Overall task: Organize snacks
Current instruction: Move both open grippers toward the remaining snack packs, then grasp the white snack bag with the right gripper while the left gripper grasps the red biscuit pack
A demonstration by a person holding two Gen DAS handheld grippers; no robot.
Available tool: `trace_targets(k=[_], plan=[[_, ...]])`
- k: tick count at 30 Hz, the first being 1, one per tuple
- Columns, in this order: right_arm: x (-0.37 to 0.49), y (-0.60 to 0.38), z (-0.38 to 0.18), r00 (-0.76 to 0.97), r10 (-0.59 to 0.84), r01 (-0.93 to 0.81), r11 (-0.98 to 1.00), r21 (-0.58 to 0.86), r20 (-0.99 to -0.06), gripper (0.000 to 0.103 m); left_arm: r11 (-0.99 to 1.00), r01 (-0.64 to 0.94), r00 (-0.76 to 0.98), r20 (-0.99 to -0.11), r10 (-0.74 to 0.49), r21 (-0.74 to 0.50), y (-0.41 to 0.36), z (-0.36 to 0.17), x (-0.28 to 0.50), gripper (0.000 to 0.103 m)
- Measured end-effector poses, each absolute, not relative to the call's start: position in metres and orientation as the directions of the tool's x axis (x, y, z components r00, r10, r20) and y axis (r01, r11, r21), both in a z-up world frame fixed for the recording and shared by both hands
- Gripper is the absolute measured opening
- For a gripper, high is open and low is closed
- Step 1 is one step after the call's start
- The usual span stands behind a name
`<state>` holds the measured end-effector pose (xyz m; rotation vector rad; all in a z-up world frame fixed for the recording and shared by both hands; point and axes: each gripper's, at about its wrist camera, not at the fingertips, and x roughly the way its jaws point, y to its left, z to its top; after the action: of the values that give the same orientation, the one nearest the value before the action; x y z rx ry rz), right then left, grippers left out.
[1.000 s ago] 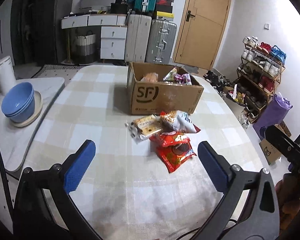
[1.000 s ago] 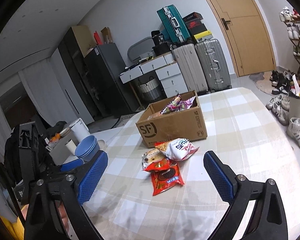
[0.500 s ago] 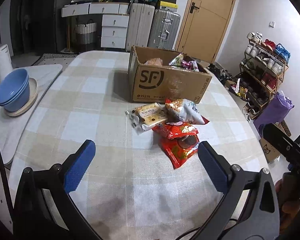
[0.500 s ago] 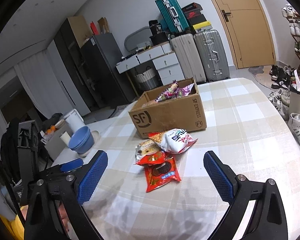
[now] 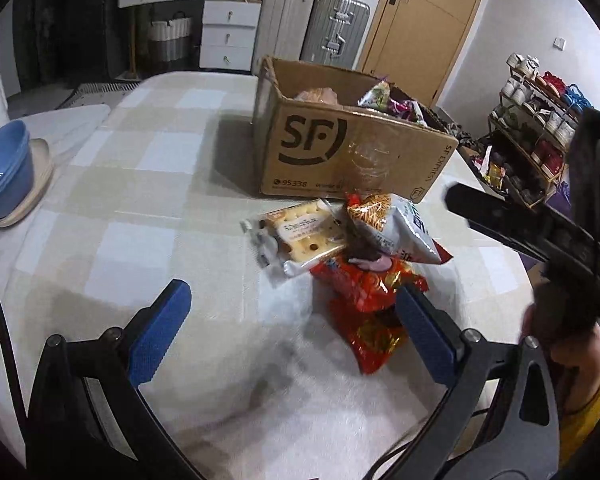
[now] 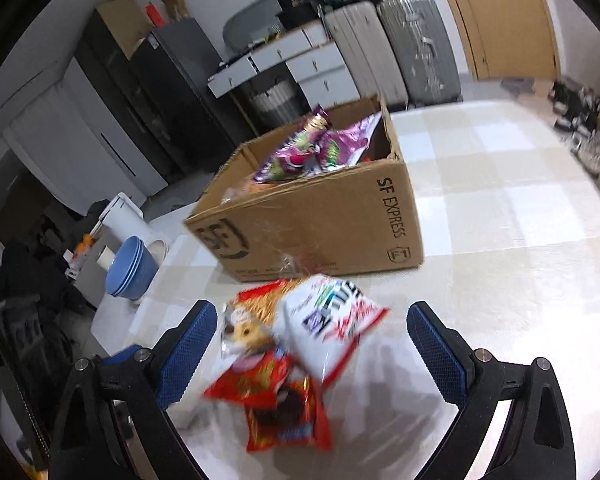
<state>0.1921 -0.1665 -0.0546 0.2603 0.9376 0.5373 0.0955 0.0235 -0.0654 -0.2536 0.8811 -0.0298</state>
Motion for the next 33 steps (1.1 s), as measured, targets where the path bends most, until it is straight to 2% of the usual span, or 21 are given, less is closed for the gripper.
trace_targets(k=[3, 5, 7, 12, 20, 24, 30, 33], plan=[[0.217, -0.158, -0.071, 0.421, 0.533, -0.316, 0.844, 0.433, -0.734, 0.095, 0.964, -0.051, 0.616, -0.768, -0.176, -0.263, 0.016, -0.072, 0.112, 0.102], [0.229, -0.151, -0.083, 0.38, 0.533, -0.32, 0.843, 0.433, -0.756, 0.087, 0.959, -0.031, 0.604, -0.77, -0.208, -0.283, 0.01, -0.077, 0.121, 0.102], [0.236, -0.145, -0.092, 0.345, 0.535, -0.323, 0.839, 0.438, -0.771, 0.084, 0.958, -0.011, 0.592, -0.773, -0.226, -0.288, 0.004, -0.08, 0.129, 0.102], [0.24, -0.138, -0.104, 0.34, 0.551, -0.368, 0.824, 0.432, -0.762, 0.084, 0.949, 0.013, 0.576, -0.773, -0.265, -0.316, -0.006, -0.089, 0.146, 0.102], [0.22, -0.14, -0.111, 0.375, 0.563, -0.428, 0.81, 0.401, -0.737, 0.074, 0.943, -0.003, 0.524, -0.804, -0.283, -0.334, -0.016, -0.113, 0.175, 0.102], [0.218, -0.141, -0.108, 0.37, 0.571, -0.463, 0.797, 0.388, -0.732, 0.073, 0.945, -0.004, 0.523, -0.806, -0.277, -0.327, -0.02, -0.114, 0.182, 0.102], [0.226, -0.117, -0.099, 0.317, 0.523, -0.635, 0.737, 0.233, -0.791, 0.081, 0.942, -0.025, 0.527, -0.805, -0.272, -0.335, -0.015, -0.115, 0.172, 0.102], [0.239, -0.107, -0.104, 0.272, 0.527, -0.658, 0.712, 0.244, -0.805, 0.081, 0.943, -0.028, 0.519, -0.811, -0.269, -0.331, -0.018, -0.117, 0.172, 0.102]])
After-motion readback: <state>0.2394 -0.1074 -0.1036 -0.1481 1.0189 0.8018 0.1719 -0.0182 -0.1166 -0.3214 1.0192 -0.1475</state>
